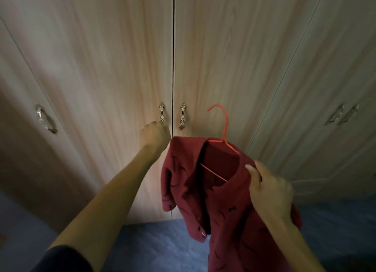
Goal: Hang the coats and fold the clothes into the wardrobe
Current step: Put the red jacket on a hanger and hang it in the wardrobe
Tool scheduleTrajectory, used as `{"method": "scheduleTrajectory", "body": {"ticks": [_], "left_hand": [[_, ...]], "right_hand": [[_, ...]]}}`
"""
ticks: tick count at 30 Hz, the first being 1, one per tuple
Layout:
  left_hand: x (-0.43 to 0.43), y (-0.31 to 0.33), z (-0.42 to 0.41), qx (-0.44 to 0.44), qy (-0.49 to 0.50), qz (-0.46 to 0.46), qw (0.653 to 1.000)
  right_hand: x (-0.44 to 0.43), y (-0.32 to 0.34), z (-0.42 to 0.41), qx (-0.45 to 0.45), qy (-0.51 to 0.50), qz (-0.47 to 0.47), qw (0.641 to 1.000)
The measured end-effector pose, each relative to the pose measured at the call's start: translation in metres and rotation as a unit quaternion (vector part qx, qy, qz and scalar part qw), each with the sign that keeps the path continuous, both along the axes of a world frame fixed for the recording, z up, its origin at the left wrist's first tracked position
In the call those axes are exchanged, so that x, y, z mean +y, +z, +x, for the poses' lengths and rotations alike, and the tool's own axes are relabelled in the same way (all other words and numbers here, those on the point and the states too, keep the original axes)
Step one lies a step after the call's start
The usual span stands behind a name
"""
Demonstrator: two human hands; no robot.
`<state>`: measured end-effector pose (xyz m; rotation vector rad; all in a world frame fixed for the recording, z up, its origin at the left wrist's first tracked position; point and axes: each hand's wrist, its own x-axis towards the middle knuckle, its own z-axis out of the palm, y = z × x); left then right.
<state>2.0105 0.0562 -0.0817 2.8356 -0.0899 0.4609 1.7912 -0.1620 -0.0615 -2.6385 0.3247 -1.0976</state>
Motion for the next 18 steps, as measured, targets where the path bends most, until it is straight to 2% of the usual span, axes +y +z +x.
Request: {"method": "scheduleTrajectory", "body": {"ticks": [5, 13, 18], "left_hand": [[-0.009, -0.015, 0.058, -0.001, -0.009, -0.034, 0.999], [0.0, -0.044, 0.096, -0.052, -0.002, -0.197, 0.979], [-0.001, -0.036, 0.086, -0.052, -0.037, -0.159, 0.985]], "right_hand": [[0.007, -0.008, 0.028, 0.019, -0.022, -0.009, 1.0], [0.017, -0.017, 0.046, 0.059, -0.025, 0.0, 0.998], [0.023, -0.016, 0.041, 0.051, -0.01, 0.004, 0.999]]}}
